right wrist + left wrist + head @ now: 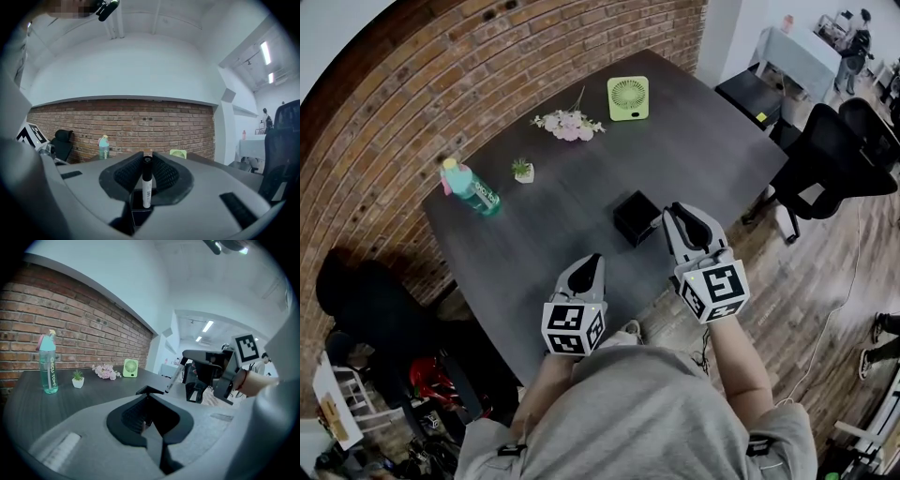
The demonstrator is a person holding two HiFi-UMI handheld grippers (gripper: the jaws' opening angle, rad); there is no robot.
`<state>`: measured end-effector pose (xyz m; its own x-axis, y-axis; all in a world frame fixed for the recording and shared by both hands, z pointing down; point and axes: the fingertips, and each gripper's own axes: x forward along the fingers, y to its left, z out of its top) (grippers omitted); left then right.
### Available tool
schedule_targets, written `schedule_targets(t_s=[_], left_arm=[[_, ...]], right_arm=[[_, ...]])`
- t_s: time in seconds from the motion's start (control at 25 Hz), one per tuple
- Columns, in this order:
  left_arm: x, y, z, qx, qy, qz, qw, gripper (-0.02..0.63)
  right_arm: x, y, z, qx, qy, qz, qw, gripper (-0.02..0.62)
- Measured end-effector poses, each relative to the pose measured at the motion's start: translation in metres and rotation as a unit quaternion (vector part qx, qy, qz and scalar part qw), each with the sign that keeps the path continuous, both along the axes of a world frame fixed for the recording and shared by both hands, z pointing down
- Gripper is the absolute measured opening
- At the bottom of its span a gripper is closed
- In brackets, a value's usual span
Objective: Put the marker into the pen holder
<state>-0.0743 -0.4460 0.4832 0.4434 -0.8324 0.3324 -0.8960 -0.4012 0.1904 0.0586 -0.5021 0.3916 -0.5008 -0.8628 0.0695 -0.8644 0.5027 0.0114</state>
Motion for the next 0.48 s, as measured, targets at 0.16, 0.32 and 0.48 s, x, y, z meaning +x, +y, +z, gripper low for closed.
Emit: schedule_targets(t_s=[0.16,0.32,0.48], left_arm=[[-0.002,-0.003,0.006,-0.008,0.000,-0.001,1.0000,0.021],[-0.005,-0.007,0.010,-0.013,0.001,-0.004,0.9999,0.020],[-0.007,-0.010,0.014,-0.018,0.000,-0.009,0.9998,0.020]], right_arm=[[-0.007,-0.017,0.014,-0.008,0.007,-0.006,1.000,0.060],[-0.013,-0.031,0.032,-0.021,0.014,-0.008,1.000,0.060],[-0.018,-0.043,0.049,-0.033,0.020,-0.012,0.999,0.060]])
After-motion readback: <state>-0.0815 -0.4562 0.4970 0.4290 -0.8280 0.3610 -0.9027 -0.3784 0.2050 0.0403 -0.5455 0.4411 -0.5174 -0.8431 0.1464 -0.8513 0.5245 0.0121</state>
